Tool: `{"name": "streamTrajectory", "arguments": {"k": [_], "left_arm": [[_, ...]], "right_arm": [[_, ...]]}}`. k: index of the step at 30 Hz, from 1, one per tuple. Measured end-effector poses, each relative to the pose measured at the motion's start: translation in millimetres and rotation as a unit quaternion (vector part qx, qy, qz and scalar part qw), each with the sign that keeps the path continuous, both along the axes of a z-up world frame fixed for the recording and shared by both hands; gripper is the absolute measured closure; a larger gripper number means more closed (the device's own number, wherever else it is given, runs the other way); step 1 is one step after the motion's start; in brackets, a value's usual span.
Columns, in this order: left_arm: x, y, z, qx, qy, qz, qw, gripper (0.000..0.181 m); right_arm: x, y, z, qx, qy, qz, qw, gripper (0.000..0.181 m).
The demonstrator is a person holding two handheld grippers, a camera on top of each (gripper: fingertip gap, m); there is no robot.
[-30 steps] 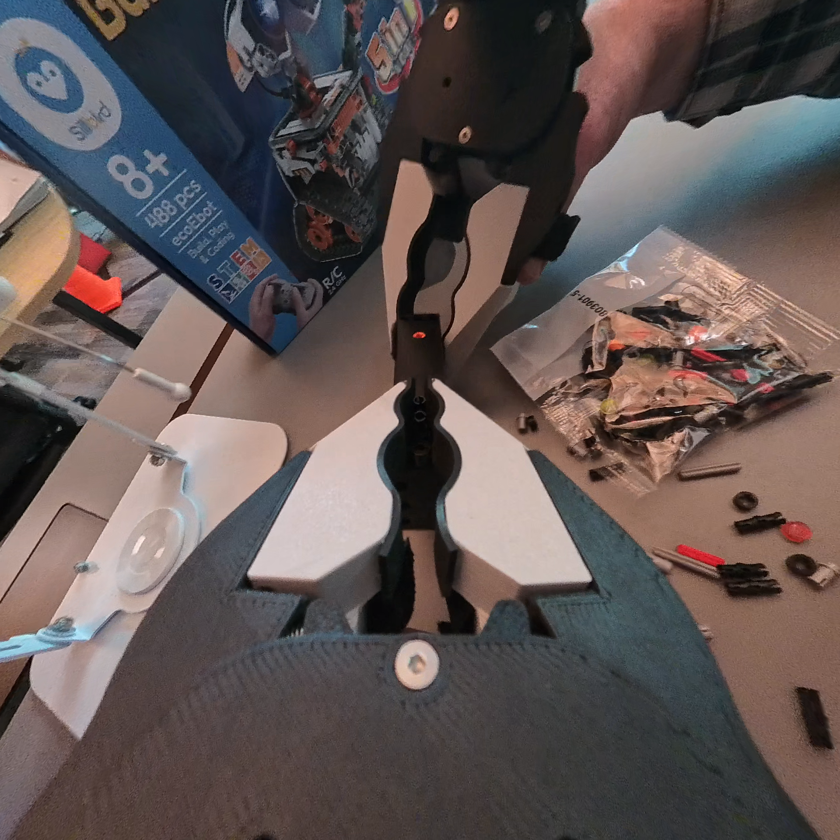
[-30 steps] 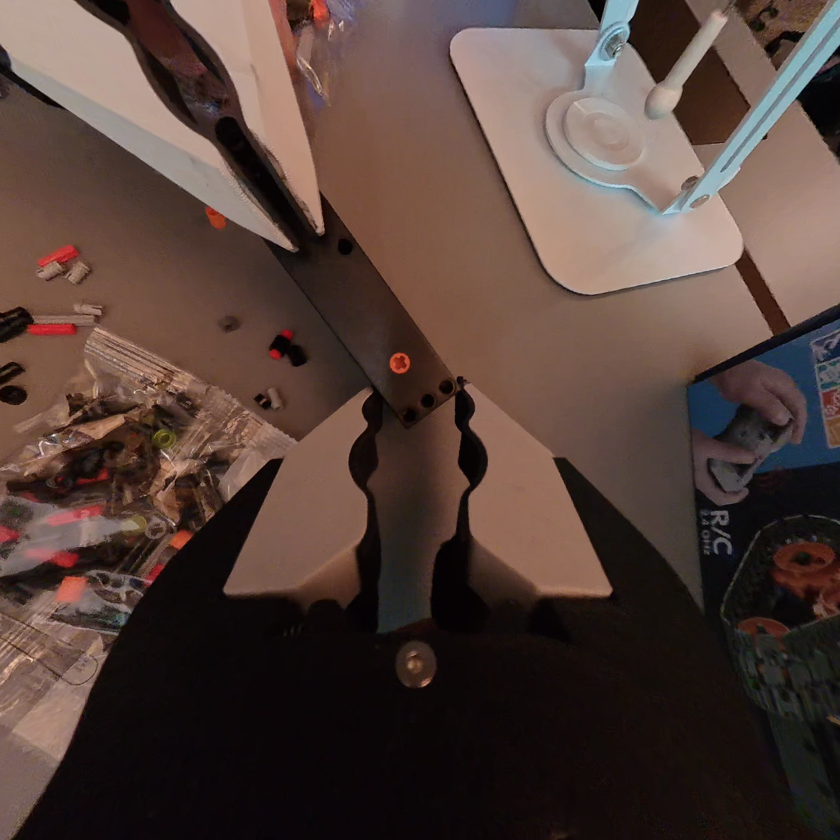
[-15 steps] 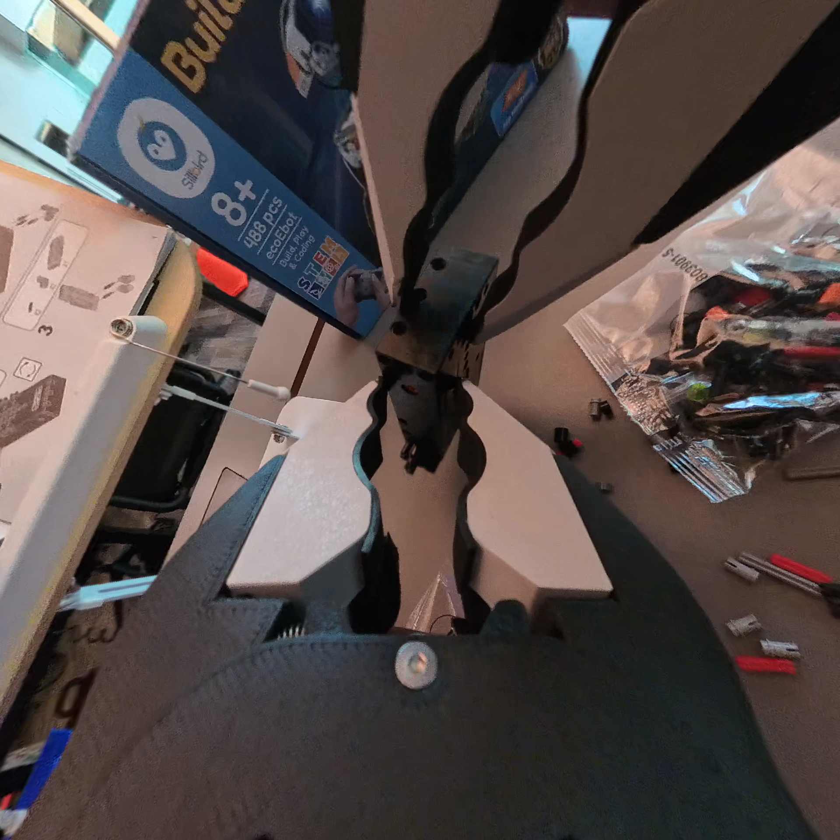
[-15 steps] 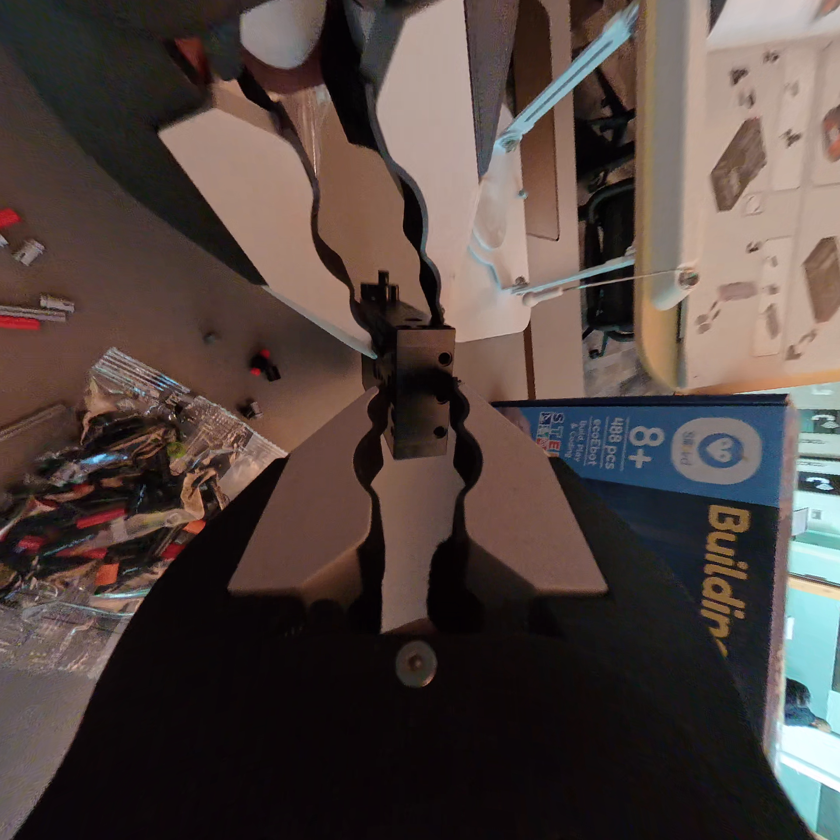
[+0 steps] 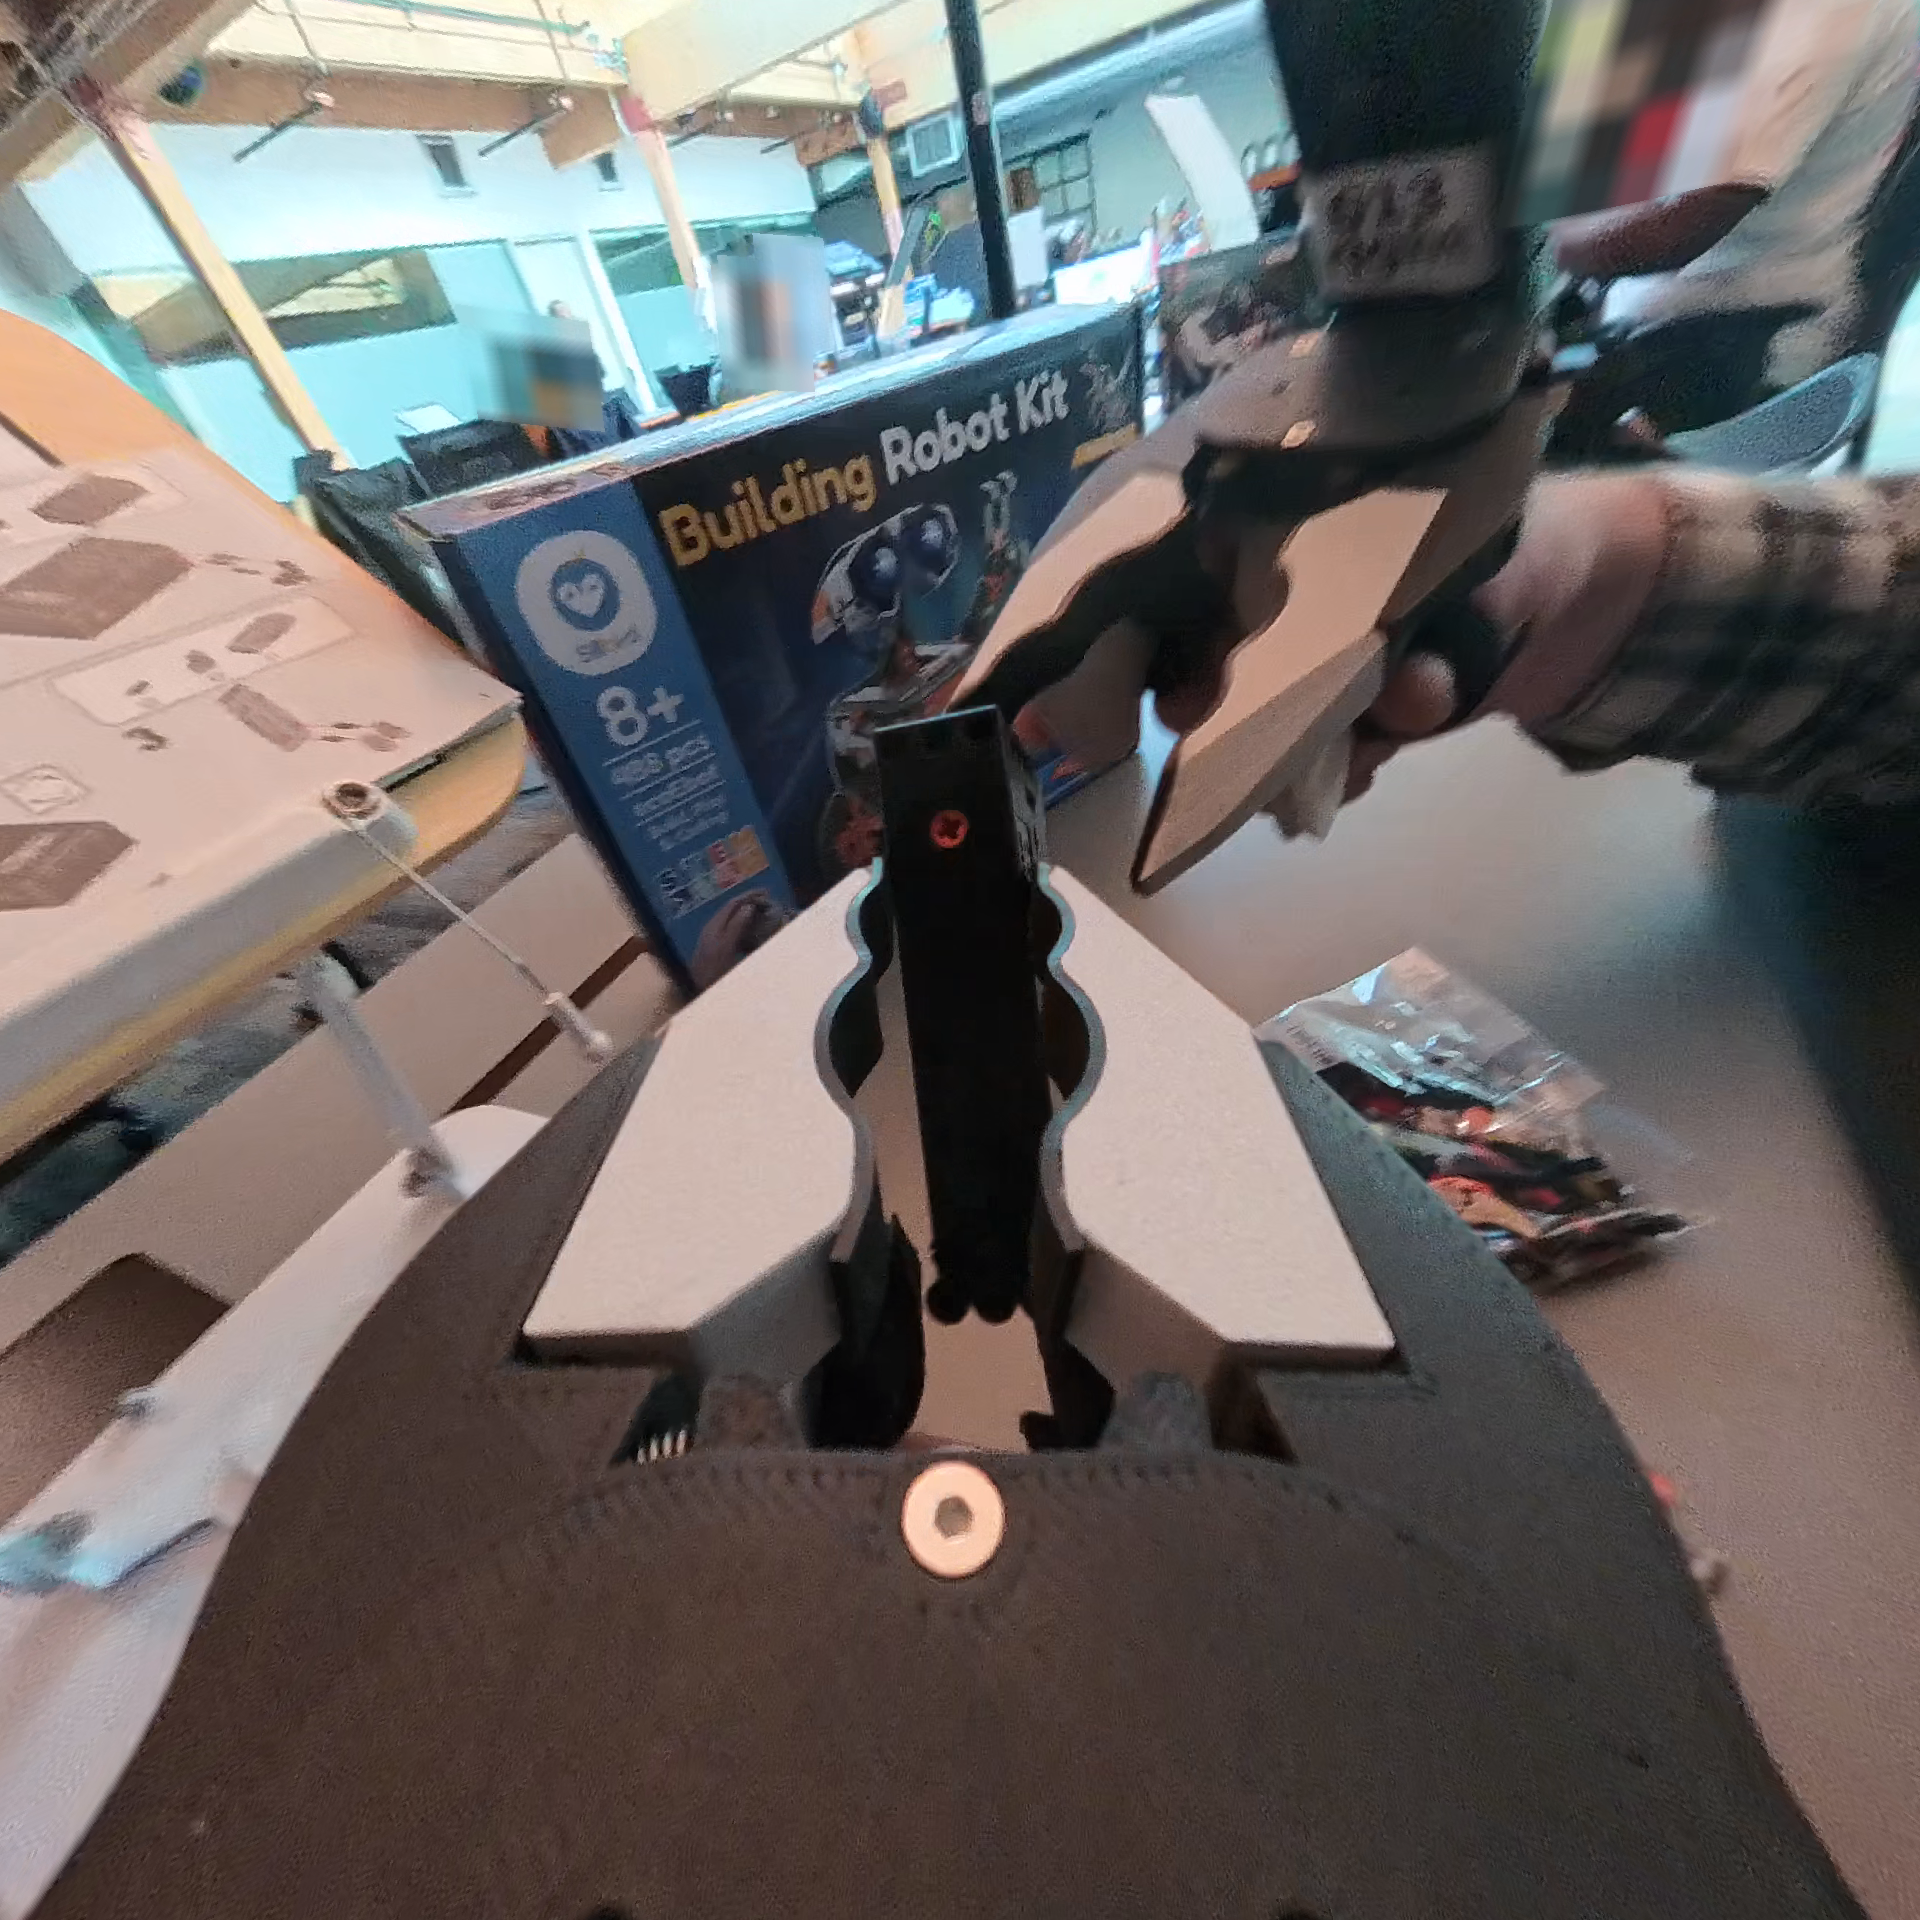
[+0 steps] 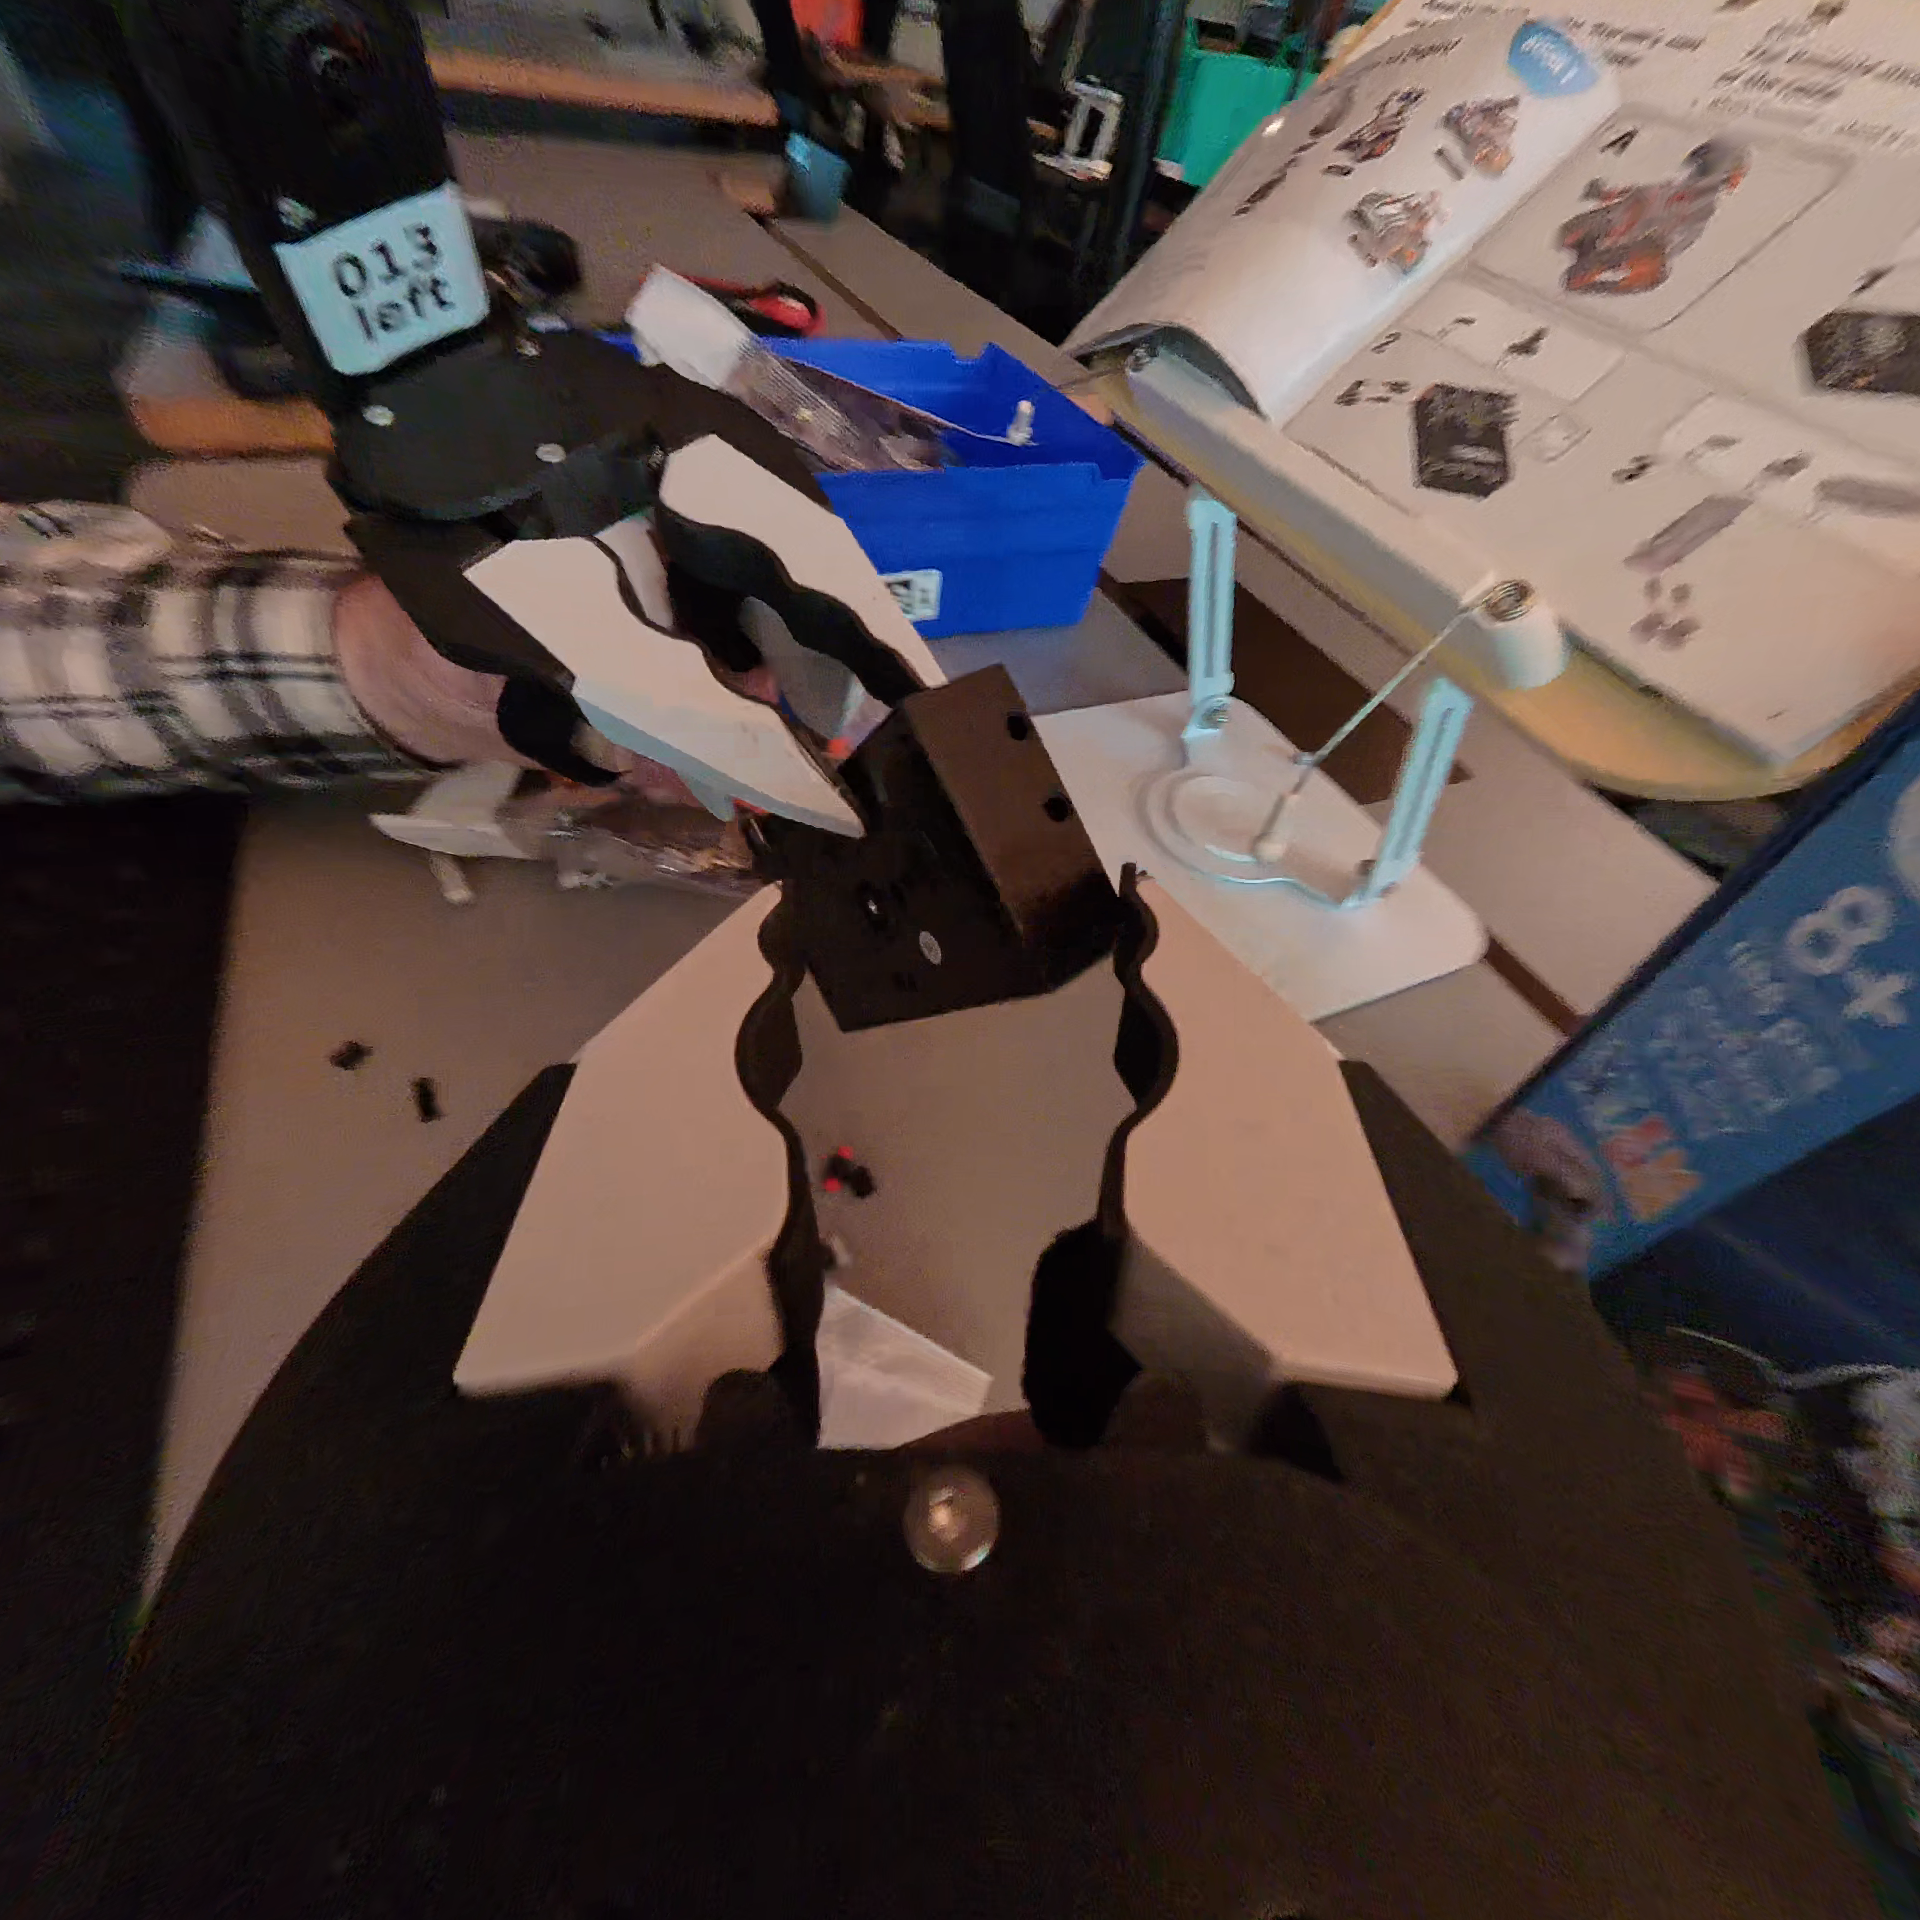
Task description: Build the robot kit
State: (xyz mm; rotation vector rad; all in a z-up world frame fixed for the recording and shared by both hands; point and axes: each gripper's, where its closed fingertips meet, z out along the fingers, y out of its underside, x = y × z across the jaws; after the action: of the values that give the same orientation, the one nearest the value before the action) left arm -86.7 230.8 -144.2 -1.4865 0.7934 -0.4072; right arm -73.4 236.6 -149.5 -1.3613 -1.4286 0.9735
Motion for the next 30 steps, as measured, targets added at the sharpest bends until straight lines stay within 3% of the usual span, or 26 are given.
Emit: {"name": "streamTrajectory", "arguments": {"k": [3, 8, 10, 13, 17, 19, 23, 27, 30], "left_arm": [[6, 0, -7, -0.013, -0.007, -0.009, 1.0, 0.159], [4, 1, -9, -0.025, -0.018, -0.016, 0.999, 0.159], [5, 1, -6, -0.023, -0.023, -0.019, 0.999, 0.159], [6, -2, 0, -0.019, -0.036, -0.027, 0.999, 0.159], [10, -9, 12, -0.008, -0.063, -0.044, 0.997, 0.159], [9, -12, 21, -0.001, -0.088, -0.054, 0.995, 0.159], [0, -9, 19, -0.018, -0.085, -0.05, 0.995, 0.158], [-13, -4, 22, 0.013, -0.026, -0.003, 1.0, 0.149], [-5, -5, 16, 0.036, 0.055, 0.011, 0.998, 0.148]], "right_arm": [[-6, 4, -7, -0.062, 0.023, 0.01, 0.998, 0.145], [-6, 5, -9, -0.083, 0.041, 0.023, 0.995, 0.147], [-4, 5, -5, -0.104, 0.054, 0.03, 0.993, 0.147], [-2, 11, -17, -0.161, 0.052, 0.036, 0.985, 0.124], [-8, -4, -26, -0.214, 0.06, 0.087, 0.971, 0.123], [-8, -14, -13, -0.197, 0.086, 0.111, 0.97, 0.147], [-5, -9, -6, -0.125, 0.064, 0.084, 0.987, 0.153], [3, 9, -13, 0.032, -0.063, 0.01, 0.997, 0.157], [7, 14, -21, 0.177, -0.181, -0.013, 0.967, 0.157]]}}
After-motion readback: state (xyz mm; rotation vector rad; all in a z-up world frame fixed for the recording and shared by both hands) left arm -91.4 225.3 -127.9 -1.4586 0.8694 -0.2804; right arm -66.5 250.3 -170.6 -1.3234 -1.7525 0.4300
